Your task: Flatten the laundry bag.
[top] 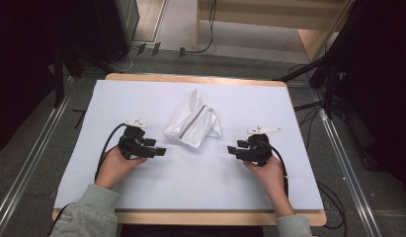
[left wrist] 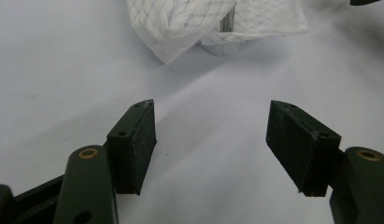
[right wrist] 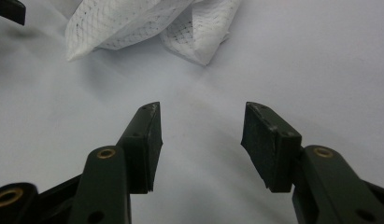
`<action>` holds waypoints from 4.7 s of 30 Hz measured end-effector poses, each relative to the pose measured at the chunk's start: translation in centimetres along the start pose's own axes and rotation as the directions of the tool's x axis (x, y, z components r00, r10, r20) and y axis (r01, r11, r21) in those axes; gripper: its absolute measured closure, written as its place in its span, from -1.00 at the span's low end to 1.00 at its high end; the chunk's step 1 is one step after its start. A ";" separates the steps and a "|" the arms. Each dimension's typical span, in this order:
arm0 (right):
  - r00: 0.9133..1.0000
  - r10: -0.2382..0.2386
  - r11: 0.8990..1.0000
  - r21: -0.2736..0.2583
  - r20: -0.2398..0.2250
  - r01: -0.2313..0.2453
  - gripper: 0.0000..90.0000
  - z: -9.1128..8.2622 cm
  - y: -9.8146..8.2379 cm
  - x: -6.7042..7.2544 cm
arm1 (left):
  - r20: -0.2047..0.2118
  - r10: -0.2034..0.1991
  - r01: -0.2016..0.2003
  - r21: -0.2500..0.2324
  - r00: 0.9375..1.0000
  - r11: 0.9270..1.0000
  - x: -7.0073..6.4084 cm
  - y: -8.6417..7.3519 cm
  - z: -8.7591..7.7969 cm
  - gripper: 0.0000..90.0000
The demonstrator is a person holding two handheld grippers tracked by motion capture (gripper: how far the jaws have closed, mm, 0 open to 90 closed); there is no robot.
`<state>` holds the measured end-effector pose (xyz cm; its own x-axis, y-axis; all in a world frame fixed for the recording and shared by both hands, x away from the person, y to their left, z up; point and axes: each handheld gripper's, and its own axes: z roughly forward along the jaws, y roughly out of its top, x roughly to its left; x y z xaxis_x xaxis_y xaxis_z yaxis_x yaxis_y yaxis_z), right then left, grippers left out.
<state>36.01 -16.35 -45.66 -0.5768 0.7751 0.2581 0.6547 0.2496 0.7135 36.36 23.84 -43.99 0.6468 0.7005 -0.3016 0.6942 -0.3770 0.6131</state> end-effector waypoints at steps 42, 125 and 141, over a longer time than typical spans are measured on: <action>0.998 -0.058 0.998 0.016 -0.012 0.058 0.12 2.3 2.7 0.8 | -0.010 0.027 -0.027 -0.036 1.000 0.999 -0.3 3.7 -0.1 -0.18; 0.977 -0.157 0.982 0.078 -0.146 0.170 1.00 4.7 6.1 7.0 | 0.036 -0.149 0.150 -0.058 0.988 0.987 4.4 1.9 -1.0 0.79; 0.971 -0.167 0.981 0.064 -0.170 0.181 1.00 0.5 3.2 9.3 | -0.002 -0.128 0.127 -0.086 0.992 0.988 4.5 1.8 -1.6 0.43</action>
<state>32.94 -8.03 -41.32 -0.7530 0.6119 0.2422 0.5697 0.4220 0.7052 39.97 27.33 -43.08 0.5521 0.7442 -0.3759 0.7409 -0.2312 0.6306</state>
